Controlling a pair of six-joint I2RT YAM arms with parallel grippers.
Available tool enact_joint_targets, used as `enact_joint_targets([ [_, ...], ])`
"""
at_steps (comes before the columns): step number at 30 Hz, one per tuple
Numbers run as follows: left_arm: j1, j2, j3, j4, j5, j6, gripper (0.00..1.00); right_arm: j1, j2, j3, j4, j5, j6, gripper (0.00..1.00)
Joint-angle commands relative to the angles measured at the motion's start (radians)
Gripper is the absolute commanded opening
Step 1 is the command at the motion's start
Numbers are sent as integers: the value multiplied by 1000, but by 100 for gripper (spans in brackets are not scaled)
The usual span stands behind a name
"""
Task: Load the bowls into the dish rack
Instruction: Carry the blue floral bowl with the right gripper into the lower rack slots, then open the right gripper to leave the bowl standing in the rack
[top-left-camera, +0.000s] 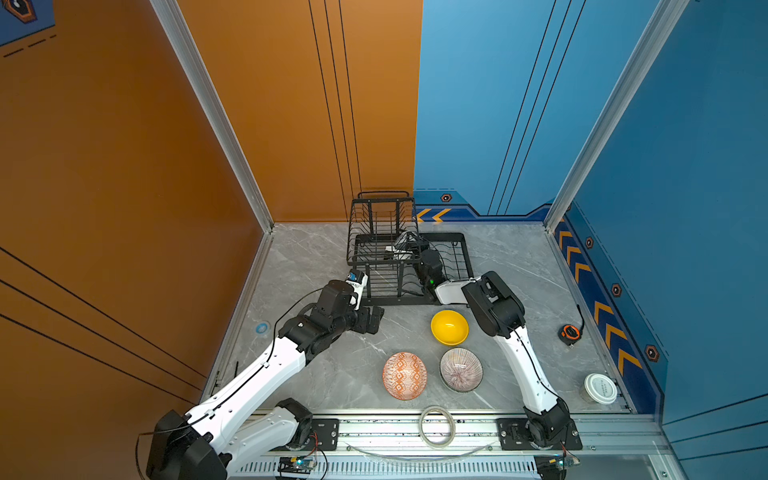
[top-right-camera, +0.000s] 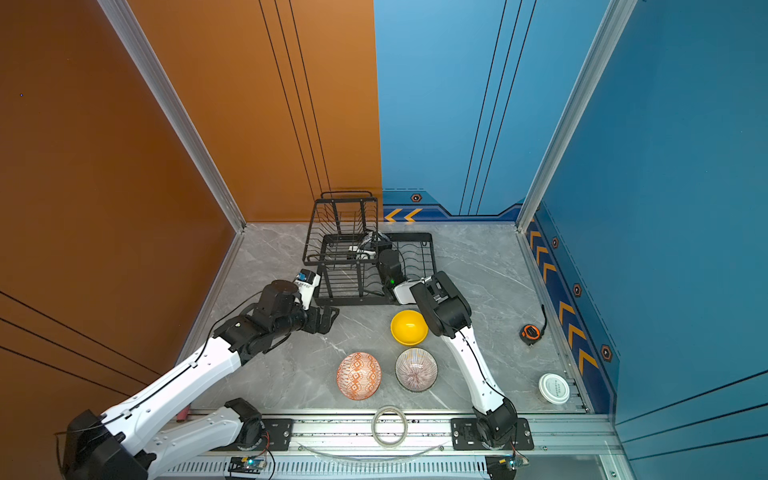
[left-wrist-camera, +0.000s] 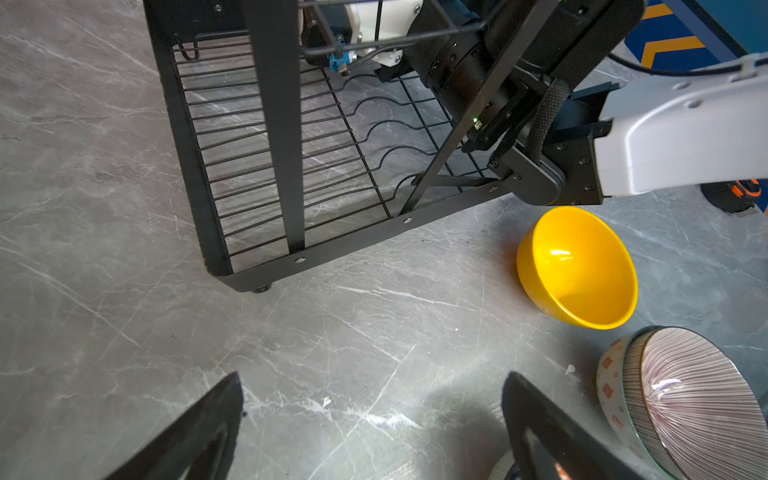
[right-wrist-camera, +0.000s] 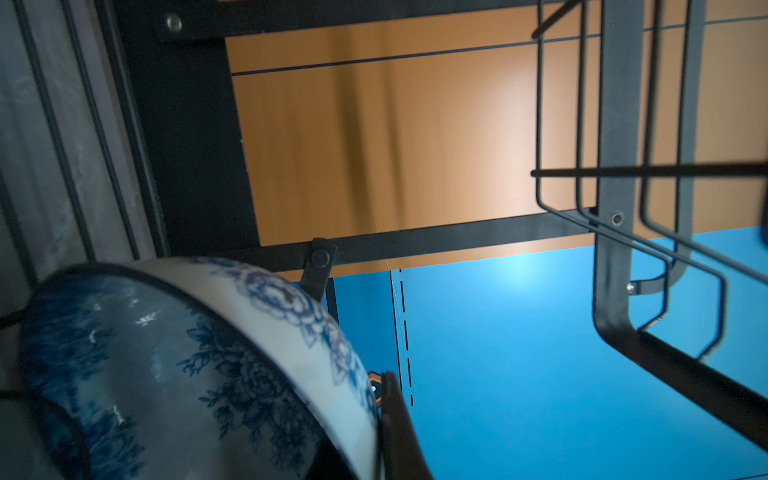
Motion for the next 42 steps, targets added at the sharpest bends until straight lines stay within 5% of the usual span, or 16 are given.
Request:
enact_joint_targets([
  [1, 12, -14, -15, 9, 23, 5, 98, -3, -20, -31, -21, -16, 23, 0],
  [13, 12, -11, -32, 30, 32, -3, 98, 3, -112, -56, -202, -6, 143, 0],
  [21, 12, -22, -41, 31, 34, -4, 98, 14, -124, -31, -207, 31, 149, 13],
  [35, 13, -54, -55, 23, 30, -10, 98, 20, -164, -37, -247, 56, 151, 48],
  [42, 13, -71, -59, 17, 27, -10, 98, 16, -225, -109, -236, 57, 154, 94],
])
